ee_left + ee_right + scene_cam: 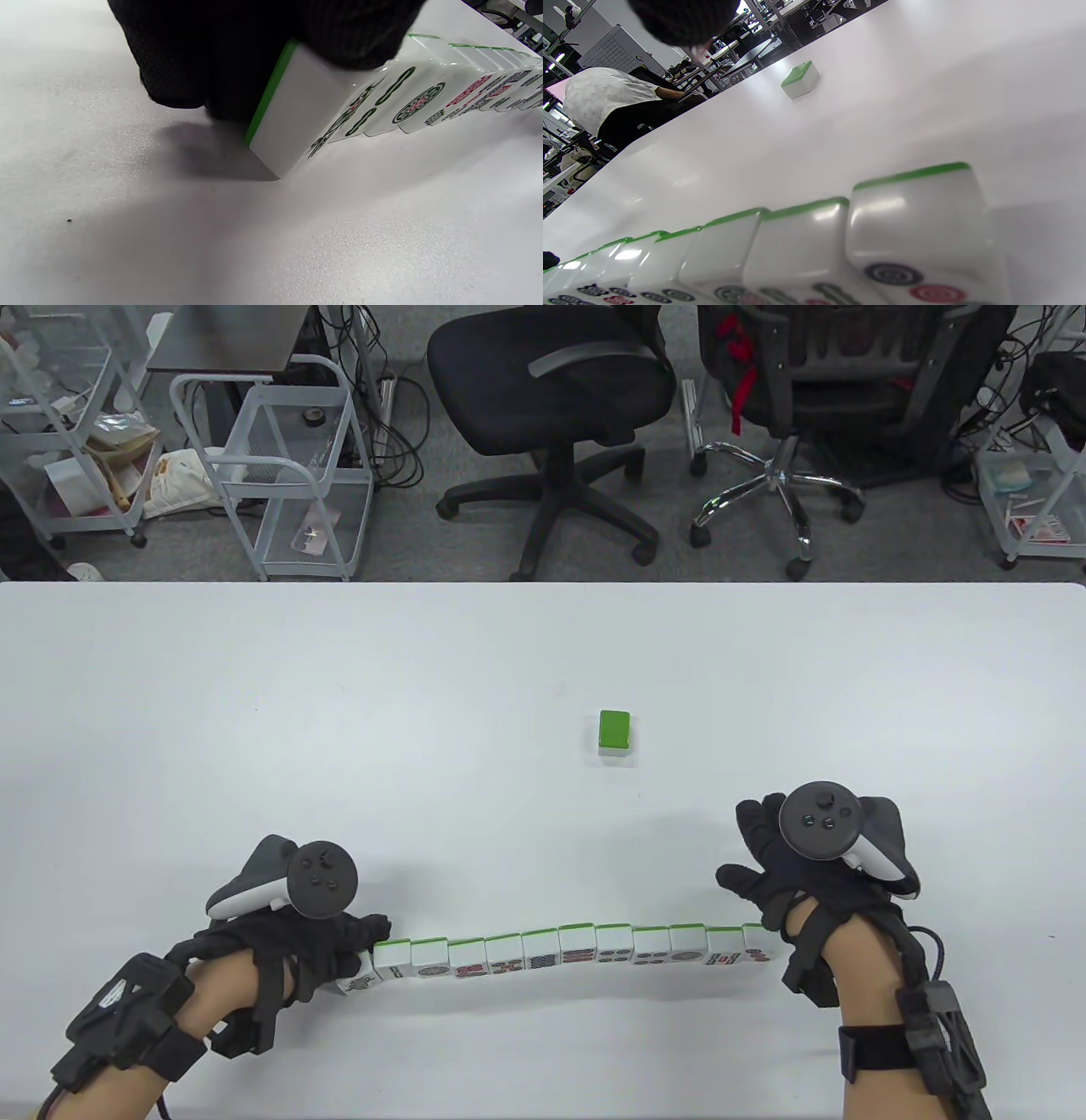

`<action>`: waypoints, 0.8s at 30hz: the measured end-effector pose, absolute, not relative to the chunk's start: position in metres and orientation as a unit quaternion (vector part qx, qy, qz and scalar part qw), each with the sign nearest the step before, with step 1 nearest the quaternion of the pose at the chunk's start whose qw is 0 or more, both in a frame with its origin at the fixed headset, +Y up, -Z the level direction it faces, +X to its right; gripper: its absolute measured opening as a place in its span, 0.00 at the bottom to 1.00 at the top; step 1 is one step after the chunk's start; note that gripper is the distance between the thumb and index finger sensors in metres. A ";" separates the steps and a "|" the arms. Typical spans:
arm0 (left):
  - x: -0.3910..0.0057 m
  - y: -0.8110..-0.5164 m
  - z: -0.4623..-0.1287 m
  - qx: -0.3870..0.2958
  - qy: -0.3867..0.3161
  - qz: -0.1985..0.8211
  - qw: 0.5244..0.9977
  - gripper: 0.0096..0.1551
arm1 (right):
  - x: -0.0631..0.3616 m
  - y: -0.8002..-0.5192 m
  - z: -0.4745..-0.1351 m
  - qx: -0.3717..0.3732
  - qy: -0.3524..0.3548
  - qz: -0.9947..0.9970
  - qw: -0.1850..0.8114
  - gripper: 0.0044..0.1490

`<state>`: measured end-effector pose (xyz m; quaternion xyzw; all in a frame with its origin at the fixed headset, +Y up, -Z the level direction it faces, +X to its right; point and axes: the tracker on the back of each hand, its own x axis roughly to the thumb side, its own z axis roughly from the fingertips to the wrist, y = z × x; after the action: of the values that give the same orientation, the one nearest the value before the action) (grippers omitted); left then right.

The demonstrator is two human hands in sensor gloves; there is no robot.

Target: Stand mahjong tiles upright in a row

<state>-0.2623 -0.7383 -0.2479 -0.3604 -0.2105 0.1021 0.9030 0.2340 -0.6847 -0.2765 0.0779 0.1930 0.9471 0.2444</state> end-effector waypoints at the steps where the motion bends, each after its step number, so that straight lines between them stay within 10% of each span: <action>1: -0.264 -0.739 -0.249 -0.361 -0.208 0.111 0.903 0.39 | 0.234 -0.685 -0.276 0.079 0.194 0.947 0.245 0.56; 13: -0.271 -0.730 -0.258 -0.323 -0.185 0.148 0.916 0.41 | 0.234 -0.685 -0.277 0.082 0.194 0.946 0.247 0.56; 24: -0.232 -0.669 -0.295 -0.151 -0.068 0.111 0.980 0.45 | 0.229 -0.687 -0.278 0.084 0.184 0.949 0.240 0.56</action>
<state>-0.2325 -0.6687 -0.2951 -0.1505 -0.0684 0.1113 0.9799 0.2294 -0.6868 -0.2783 0.0837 0.1844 0.9494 0.2401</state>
